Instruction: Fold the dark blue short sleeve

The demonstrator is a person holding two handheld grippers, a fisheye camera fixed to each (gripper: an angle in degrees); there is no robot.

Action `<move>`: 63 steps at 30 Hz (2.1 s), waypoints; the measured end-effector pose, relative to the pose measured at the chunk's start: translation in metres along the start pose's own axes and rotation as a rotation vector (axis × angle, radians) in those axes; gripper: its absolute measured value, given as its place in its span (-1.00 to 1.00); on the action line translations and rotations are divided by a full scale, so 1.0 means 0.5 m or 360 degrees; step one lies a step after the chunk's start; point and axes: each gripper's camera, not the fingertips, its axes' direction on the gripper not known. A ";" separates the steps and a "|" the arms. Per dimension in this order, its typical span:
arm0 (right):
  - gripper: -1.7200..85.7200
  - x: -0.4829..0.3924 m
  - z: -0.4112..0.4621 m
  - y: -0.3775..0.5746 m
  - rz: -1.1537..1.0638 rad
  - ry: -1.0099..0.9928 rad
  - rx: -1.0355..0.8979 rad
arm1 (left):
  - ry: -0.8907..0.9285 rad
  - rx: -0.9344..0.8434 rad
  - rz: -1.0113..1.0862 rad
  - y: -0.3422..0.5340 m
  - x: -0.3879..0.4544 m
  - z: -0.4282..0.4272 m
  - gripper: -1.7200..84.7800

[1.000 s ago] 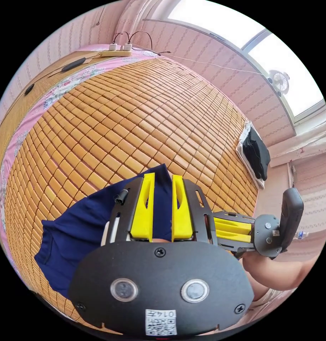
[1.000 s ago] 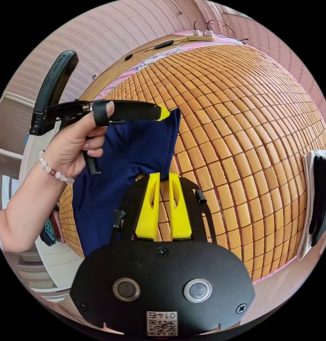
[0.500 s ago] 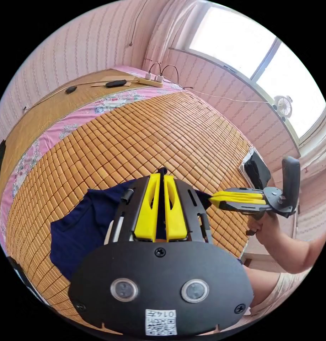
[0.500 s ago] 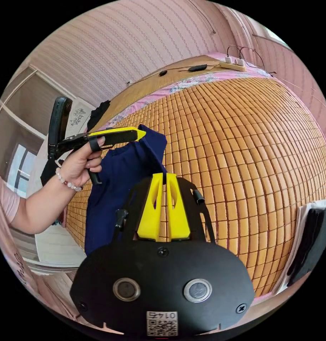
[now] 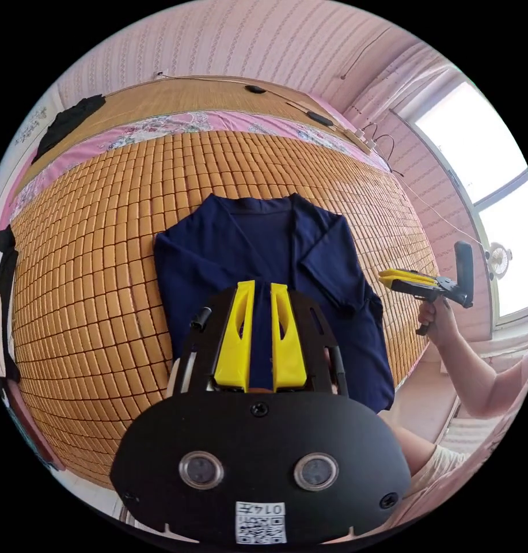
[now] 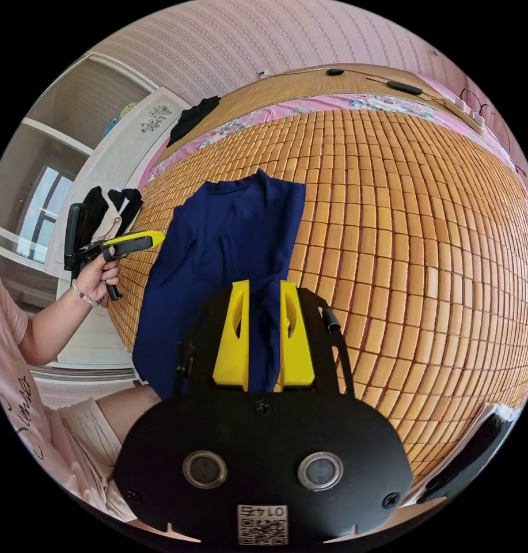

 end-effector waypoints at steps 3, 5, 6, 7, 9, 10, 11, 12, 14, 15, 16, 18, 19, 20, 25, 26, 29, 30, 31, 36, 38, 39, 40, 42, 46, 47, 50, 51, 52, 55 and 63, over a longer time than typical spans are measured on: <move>-0.72 0.018 0.021 -0.077 0.0010 0.0078 0.0042 | -0.0097 0.0092 -0.0036 0.005 -0.093 -0.037 -0.81; -0.70 0.033 0.042 -0.127 0.0040 0.0086 0.0043 | -0.0127 0.0143 -0.0089 0.003 -0.142 -0.052 -0.81; -0.69 0.036 0.046 -0.138 0.0048 0.0077 0.0042 | -0.0112 0.0174 -0.0145 0.000 -0.175 -0.058 -0.79; -0.69 0.041 0.056 -0.156 0.0052 0.0054 0.0029 | -0.0103 0.0178 -0.0172 -0.002 -0.192 -0.059 -0.78; -0.72 0.047 0.077 -0.179 0.0048 0.0078 -0.0045 | -0.0034 0.0139 -0.0275 -0.014 -0.248 -0.045 -0.74; -0.77 0.051 0.088 -0.190 0.0053 0.0060 -0.0089 | -0.0013 0.0116 -0.0300 -0.017 -0.260 -0.039 -0.73; -0.86 0.055 0.092 -0.198 0.0054 0.0007 -0.0104 | 0.0021 0.0071 -0.0301 -0.025 -0.275 -0.025 -0.71; -0.87 0.057 0.091 -0.202 0.0061 -0.0011 -0.0101 | 0.0012 0.0018 -0.0277 -0.033 -0.283 -0.011 -0.69; -0.91 0.063 0.082 -0.220 0.0082 -0.0077 -0.0089 | 0.0140 -0.0047 -0.0253 -0.046 -0.295 0.009 -0.70; -0.92 0.063 0.079 -0.225 0.0083 -0.0079 -0.0090 | 0.0162 -0.0049 -0.0259 -0.054 -0.304 0.010 -0.75; -0.93 0.063 0.073 -0.234 0.0079 -0.0075 -0.0086 | 0.0162 -0.0054 -0.0248 -0.059 -0.308 0.009 -0.78; -0.93 0.064 0.063 -0.249 0.0065 -0.0060 -0.0093 | 0.0219 -0.0143 -0.0303 -0.080 -0.337 0.012 -0.92; -0.94 0.063 0.059 -0.260 0.0044 -0.0029 -0.0113 | 0.0232 -0.0133 -0.0319 -0.084 -0.342 0.008 -0.94; -0.94 0.062 0.055 -0.270 0.0020 0.0014 -0.0127 | 0.0226 -0.0111 -0.0339 -0.093 -0.349 -0.003 -0.95; -0.94 0.069 0.025 -0.312 0.0007 0.0076 -0.0083 | 0.0155 0.0058 -0.0270 -0.129 -0.341 -0.074 -0.98; -0.94 0.069 0.023 -0.319 0.0004 0.0103 -0.0083 | 0.0125 0.0080 -0.0254 -0.135 -0.338 -0.086 -0.98; -0.94 0.065 0.007 -0.322 0.0009 0.0114 -0.0020 | 0.0139 0.0163 -0.0267 -0.136 -0.337 -0.118 -0.98; -0.94 0.064 0.003 -0.322 0.0012 0.0106 -0.0003 | 0.0132 0.0180 -0.0245 -0.134 -0.334 -0.131 -0.98; -0.94 0.061 -0.006 -0.318 0.0012 0.0097 0.0026 | 0.0121 0.0179 -0.0238 -0.133 -0.332 -0.139 -0.98; -0.94 0.026 -0.073 -0.254 -0.0046 -0.0033 0.0161 | 0.0221 0.0321 -0.0053 -0.055 -0.292 -0.263 -0.98; -0.94 -0.013 -0.120 -0.175 -0.0152 -0.0124 0.0203 | 0.0270 0.0333 0.0037 0.002 -0.270 -0.317 -0.97; -0.94 -0.023 -0.131 -0.152 -0.0175 -0.0139 0.0204 | 0.0288 0.0323 0.0085 0.047 -0.255 -0.350 -0.97; -0.94 -0.041 -0.151 -0.105 -0.0203 -0.0168 0.0209 | 0.0295 0.0315 0.0104 0.071 -0.248 -0.366 -0.97; -0.94 -0.062 -0.175 -0.034 -0.0211 -0.0229 0.0185 | 0.0368 0.0262 0.0147 0.171 -0.224 -0.418 -0.97; -0.94 -0.092 -0.186 0.130 -0.0128 -0.0321 0.0042 | 0.0429 0.0106 0.0104 0.339 -0.191 -0.451 -0.97; -0.94 -0.097 -0.172 0.176 -0.0080 -0.0331 -0.0016 | 0.0476 0.0058 0.0038 0.395 -0.186 -0.448 -0.97; -0.94 -0.094 -0.095 0.279 0.0062 -0.0288 -0.0209 | 0.0473 -0.0034 -0.0083 0.516 -0.174 -0.417 -0.97; -0.94 -0.093 -0.074 0.296 0.0082 -0.0268 -0.0248 | 0.0427 -0.0089 -0.0089 0.551 -0.169 -0.395 -0.96; -0.94 -0.094 -0.035 0.324 0.0106 -0.0233 -0.0323 | 0.0399 -0.0115 -0.0091 0.565 -0.167 -0.384 -0.96; -0.94 -0.111 0.027 0.361 0.0080 -0.0110 -0.0386 | 0.0296 -0.0177 -0.0143 0.615 -0.170 -0.346 -0.96; -0.93 -0.182 -0.066 0.392 -0.0066 -0.0176 0.0011 | 0.0517 0.0224 -0.0102 0.666 -0.149 -0.501 -0.96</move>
